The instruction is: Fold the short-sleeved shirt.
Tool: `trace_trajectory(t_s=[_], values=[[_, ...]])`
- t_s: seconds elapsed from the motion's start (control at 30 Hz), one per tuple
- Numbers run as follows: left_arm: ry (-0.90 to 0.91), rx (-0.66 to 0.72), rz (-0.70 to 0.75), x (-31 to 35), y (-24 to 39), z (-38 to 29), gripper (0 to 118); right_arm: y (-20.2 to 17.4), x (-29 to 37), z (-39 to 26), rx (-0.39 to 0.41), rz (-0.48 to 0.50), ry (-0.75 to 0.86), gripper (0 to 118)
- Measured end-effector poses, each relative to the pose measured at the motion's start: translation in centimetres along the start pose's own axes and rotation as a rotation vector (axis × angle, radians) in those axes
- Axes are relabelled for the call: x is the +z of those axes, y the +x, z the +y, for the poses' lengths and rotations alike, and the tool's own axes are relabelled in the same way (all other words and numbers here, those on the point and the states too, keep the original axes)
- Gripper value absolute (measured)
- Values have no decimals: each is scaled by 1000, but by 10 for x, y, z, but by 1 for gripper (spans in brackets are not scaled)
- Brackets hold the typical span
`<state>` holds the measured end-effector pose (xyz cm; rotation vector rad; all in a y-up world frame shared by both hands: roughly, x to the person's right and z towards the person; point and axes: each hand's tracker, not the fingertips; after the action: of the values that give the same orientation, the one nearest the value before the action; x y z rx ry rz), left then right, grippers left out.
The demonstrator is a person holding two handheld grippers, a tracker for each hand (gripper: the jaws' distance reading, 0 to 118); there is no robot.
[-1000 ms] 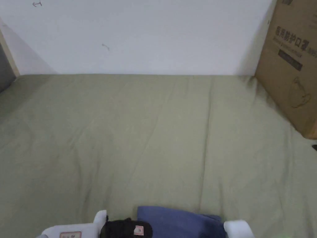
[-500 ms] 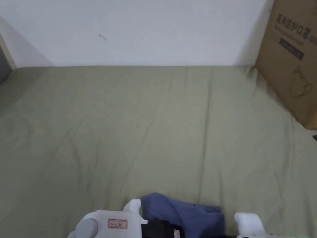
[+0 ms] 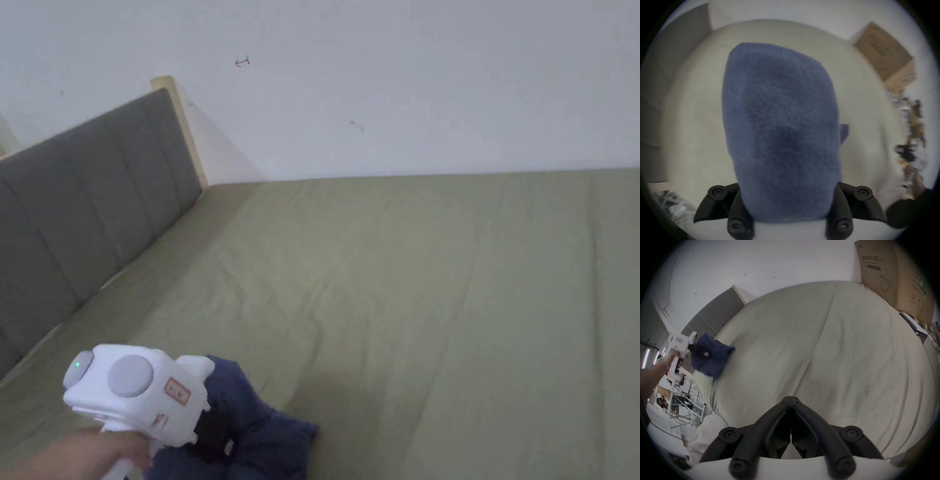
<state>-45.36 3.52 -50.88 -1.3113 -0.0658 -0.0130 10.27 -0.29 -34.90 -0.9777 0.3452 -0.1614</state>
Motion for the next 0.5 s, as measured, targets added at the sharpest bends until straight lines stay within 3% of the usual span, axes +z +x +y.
trace_trajectory(t_s=[0.1, 0.17, 0.2, 0.23, 0.27, 0.3, 0.43, 0.47, 0.5], values=[[-42, -121, 389, -13, -25, 11, 21, -15, -12, 5, 62, -45, -37, 0], [-84, -217, 595, -25, -39, 12, 34, -23, -14, 11, 68, -39, -38, 0], [-80, -216, 647, -30, -47, 12, 51, -25, -15, 15, 67, -35, -38, 0], [-85, -191, 677, -31, -55, 12, 83, -26, -15, 19, 64, -28, -34, 0], [-82, -159, 722, -30, -64, 9, 104, -28, -13, 22, 58, -19, -24, 0], [-70, -118, 742, -25, -72, 9, 113, -30, -12, 25, 59, -16, -15, 0], [68, 52, 715, 6, -90, 5, 113, -33, -6, 31, 93, -63, 33, 0], [124, 149, 652, 18, -87, 4, 112, -34, -5, 31, 105, -87, 45, 0], [215, 298, 456, 33, -77, -1, 108, -34, -3, 30, 112, -100, 56, 0]])
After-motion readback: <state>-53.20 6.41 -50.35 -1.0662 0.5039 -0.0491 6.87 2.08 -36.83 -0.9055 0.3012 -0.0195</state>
